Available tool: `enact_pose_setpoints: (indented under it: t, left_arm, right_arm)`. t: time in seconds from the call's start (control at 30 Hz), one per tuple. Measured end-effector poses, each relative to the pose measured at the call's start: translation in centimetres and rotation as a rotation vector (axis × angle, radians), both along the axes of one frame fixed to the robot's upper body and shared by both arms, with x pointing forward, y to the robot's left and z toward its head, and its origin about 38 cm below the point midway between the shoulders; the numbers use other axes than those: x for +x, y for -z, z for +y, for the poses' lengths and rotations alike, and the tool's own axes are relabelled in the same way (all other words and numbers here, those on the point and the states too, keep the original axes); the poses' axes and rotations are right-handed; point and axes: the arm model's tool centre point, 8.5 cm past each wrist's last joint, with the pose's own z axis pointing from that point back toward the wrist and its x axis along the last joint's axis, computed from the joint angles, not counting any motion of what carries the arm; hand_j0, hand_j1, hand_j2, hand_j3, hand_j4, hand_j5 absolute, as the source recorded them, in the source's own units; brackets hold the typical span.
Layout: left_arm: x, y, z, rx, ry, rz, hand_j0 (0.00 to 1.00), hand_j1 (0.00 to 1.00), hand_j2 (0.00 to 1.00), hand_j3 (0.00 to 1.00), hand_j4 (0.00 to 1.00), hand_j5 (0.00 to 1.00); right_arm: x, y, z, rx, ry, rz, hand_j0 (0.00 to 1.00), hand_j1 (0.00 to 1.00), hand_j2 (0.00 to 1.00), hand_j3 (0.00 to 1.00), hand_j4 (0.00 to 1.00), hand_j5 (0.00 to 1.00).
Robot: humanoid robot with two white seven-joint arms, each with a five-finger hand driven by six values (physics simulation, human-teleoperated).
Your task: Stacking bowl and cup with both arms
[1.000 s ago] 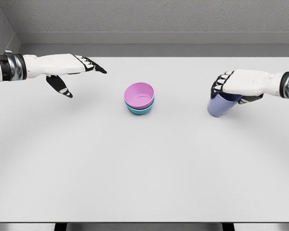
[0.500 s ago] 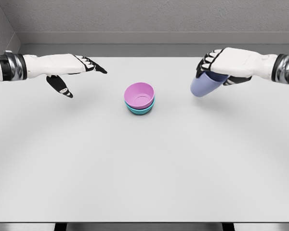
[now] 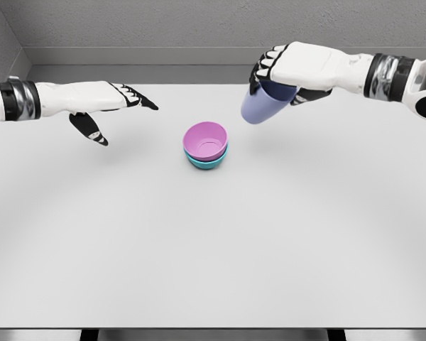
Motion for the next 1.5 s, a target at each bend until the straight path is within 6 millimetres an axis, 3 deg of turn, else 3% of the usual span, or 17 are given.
enact_pose_setpoints:
  t: [0.33, 0.67, 0.9, 1.5]
  left_arm:
    - [0.0, 0.0, 0.0, 0.0, 0.0, 0.0, 1.0, 1.0, 1.0, 1.0, 1.0, 1.0]
    - [0.0, 0.1, 0.0, 0.001, 0.0, 0.001, 1.0, 1.0, 1.0, 1.0, 1.0, 1.0]
    - [0.0, 0.1, 0.0, 0.001, 0.0, 0.001, 1.0, 1.0, 1.0, 1.0, 1.0, 1.0]
    - [0.0, 0.2, 0.0, 0.0, 0.0, 0.003, 1.0, 1.0, 1.0, 1.0, 1.0, 1.0]
  right_arm:
    - [-0.3, -0.8, 5.5, 0.002, -0.116, -0.018, 0.51, 0.51, 0.51, 0.51, 0.51, 0.51]
    - [-0.9, -0.9, 9.0, 0.014, -0.19, -0.021, 0.52, 0.52, 0.52, 0.52, 0.52, 0.52]
    - [-1.1, 0.9, 9.5, 0.005, -0.198, 0.016, 0.51, 0.51, 0.51, 0.51, 0.51, 0.51]
    - [0.1, 2.3, 9.6, -0.01, -0.165, 0.055, 0.51, 0.51, 0.51, 0.51, 0.51, 0.51]
